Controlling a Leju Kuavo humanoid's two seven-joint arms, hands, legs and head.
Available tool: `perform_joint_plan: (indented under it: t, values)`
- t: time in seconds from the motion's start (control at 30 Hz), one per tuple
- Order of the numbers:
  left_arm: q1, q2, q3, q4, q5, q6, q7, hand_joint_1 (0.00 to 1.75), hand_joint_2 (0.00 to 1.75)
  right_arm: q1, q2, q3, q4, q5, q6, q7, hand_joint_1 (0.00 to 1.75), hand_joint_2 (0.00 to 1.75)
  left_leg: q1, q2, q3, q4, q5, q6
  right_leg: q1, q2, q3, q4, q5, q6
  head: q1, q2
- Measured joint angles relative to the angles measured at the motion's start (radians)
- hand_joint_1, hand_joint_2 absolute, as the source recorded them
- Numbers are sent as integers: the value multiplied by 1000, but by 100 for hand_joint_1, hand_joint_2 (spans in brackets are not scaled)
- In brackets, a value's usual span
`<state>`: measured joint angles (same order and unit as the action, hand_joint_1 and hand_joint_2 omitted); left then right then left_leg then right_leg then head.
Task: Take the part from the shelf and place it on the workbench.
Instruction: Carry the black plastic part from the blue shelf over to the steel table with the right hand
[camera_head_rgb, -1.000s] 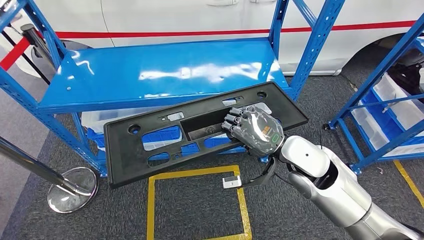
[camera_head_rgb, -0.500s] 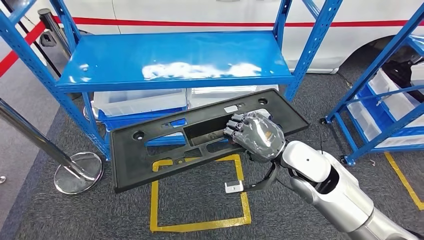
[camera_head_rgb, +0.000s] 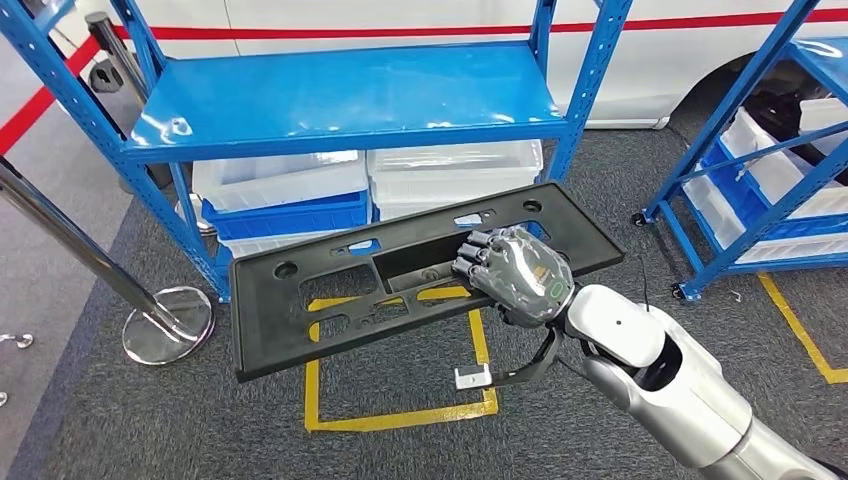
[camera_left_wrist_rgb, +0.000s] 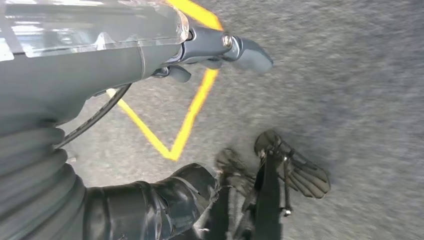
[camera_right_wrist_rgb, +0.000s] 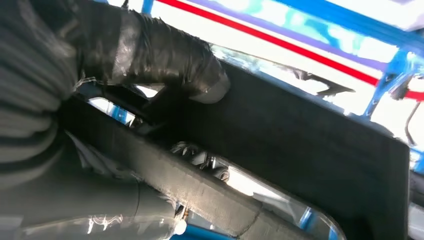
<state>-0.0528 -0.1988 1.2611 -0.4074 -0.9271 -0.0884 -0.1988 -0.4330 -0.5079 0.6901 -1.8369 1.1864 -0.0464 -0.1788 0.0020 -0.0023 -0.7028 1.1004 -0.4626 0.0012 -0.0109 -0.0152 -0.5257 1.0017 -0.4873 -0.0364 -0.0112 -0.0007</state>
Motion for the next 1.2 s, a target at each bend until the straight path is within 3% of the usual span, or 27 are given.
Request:
perform_joint_plan:
  t: [0.03,0.07,0.1,0.17,0.2,0.23,0.3,0.33,0.37,0.4,0.43,0.5,0.57,0.6,0.63,0.67,0.73,0.8,0.83,0.9,0.93,1.0,1.07,1.1,1.13,1.17,1.2]
  values:
    - [1,0,1,0,-1,0,-1,0,175,10,-1,0,-3,3,-1,3,175,175,3,0,-12,61,-57,-5,-1,0,-16,0,13,-3,0,0]
    - [1,0,3,0,-2,0,-1,0,175,22,-3,0,-7,6,-2,7,175,175,6,1,-21,125,-95,-10,-1,0,-32,1,26,-3,-1,0]
    - [1,1,4,0,-2,1,-2,0,175,36,-5,0,-10,9,-3,11,175,175,9,1,-22,178,-106,-14,-1,-1,-49,4,40,-1,-1,0]
    - [1,3,8,0,-3,2,-3,0,175,59,-9,0,-14,14,-4,17,175,175,12,1,11,205,-59,-19,-3,-2,-87,12,63,5,-1,0]
    - [1,4,10,0,-3,3,-3,0,175,68,-10,0,-16,15,-5,18,175,175,14,1,54,165,-31,-20,-4,-2,-105,19,73,9,-1,0]
    - [0,4,12,0,-3,3,-3,0,175,74,-11,0,-20,15,-6,20,175,175,14,1,112,97,-25,-20,-4,-2,-121,27,81,14,-1,0]
    - [-2,4,16,-1,-2,4,-2,0,175,83,-13,-1,-27,15,-9,21,175,175,12,-1,212,-48,-57,-14,-2,-2,-139,38,96,26,-1,0]
    - [-3,4,18,-2,-2,4,-1,0,175,85,-13,-1,-29,15,-10,21,175,175,9,-2,234,-89,-74,-9,-1,-3,-143,38,104,32,0,0]
    - [-3,4,20,-2,-2,4,0,0,175,87,-14,-2,-29,15,-11,21,175,175,7,-2,237,-105,-76,-2,-2,-3,-144,36,115,39,0,0]
    - [-3,4,21,-2,-2,5,0,0,175,89,-14,-2,-30,15,-11,21,175,175,8,0,229,-106,-66,5,-3,-2,-146,34,120,45,0,0]
    - [-4,4,22,-2,-2,5,1,0,175,91,-15,-2,-30,15,-11,21,175,175,8,2,222,-109,-55,15,-5,0,-152,40,108,50,0,0]
    - [-4,3,24,-2,-2,6,3,0,175,95,-17,-3,-30,15,-11,20,175,175,10,8,200,-113,-30,32,-9,4,-173,102,26,57,1,0]
    - [-4,3,25,-3,-2,6,4,0,175,96,-18,-3,-30,15,-10,19,175,175,7,11,171,-110,-7,40,-10,6,-198,223,-70,62,1,0]
    - [-4,4,26,-4,-2,7,4,0,175,97,-19,-4,-29,14,-10,18,175,175,5,12,155,-107,4,41,-11,7,-202,277,-87,64,1,0]
    - [-4,3,27,-4,-2,7,4,0,175,97,-19,-4,-29,13,-9,16,175,175,4,12,139,-103,13,40,-11,7,-196,309,-80,65,1,0]
    - [-4,3,28,-5,-1,7,4,0,175,96,-20,-5,-29,11,-9,14,175,175,3,12,122,-97,21,39,-11,7,-175,307,-56,64,1,0]
    - [-4,2,29,-5,-1,6,4,0,175,94,-20,-10,-29,9,-9,10,175,175,3,11,93,-84,34,34,-10,8,-90,208,-14,56,1,0]
    - [-5,-1,30,-6,-1,6,4,0,175,90,-20,-15,-30,8,-9,9,175,175,2,10,74,-75,47,25,-3,12,-6,78,-25,44,0,0]
    - [-5,-3,30,-7,-1,6,4,0,175,88,-20,-17,-30,7,-9,8,175,175,3,10,68,-75,56,19,1,13,12,41,-37,39,0,0]
    - [-4,-3,33,-8,0,5,4,0,175,85,-20,-19,-30,6,-9,6,175,175,3,9,60,-80,73,6,2,13,11,17,-30,28,1,0]
    - [-4,-4,34,-9,0,5,4,0,175,83,-20,-20,-29,6,-8,5,175,175,3,8,54,-77,66,0,0,10,5,12,-19,22,1,0]
    - [-4,-4,37,-10,0,4,5,0,175,79,-20,-20,-29,2,-6,1,175,175,4,6,31,-23,2,-11,-7,5,-14,2,5,7,0,0]
    - [-4,-5,39,-13,-1,3,7,0,175,73,-20,-20,-29,-4,-1,-1,175,175,9,6,0,95,-92,-21,-4,3,-38,5,25,0,0,0]
    - [-4,-4,40,-14,-1,2,7,0,175,70,-20,-20,-29,-7,3,-3,175,175,10,6,-10,153,-116,-25,-3,2,-52,9,33,1,-1,0]
    - [-4,-4,41,-15,-1,1,7,0,175,66,-20,-20,-28,-10,6,-5,175,175,10,6,-8,187,-117,-28,-3,1,-66,14,40,1,0,0]
    - [-4,-4,42,-17,-1,0,7,0,175,61,-20,-20,-27,-13,8,-7,175,175,10,6,9,189,-97,-29,-3,0,-81,20,47,3,-1,0]
    - [-5,-4,43,-18,-1,-1,7,0,175,56,-20,-20,-25,-16,9,-10,175,175,11,6,44,156,-68,-28,-3,0,-95,27,53,5,-1,0]
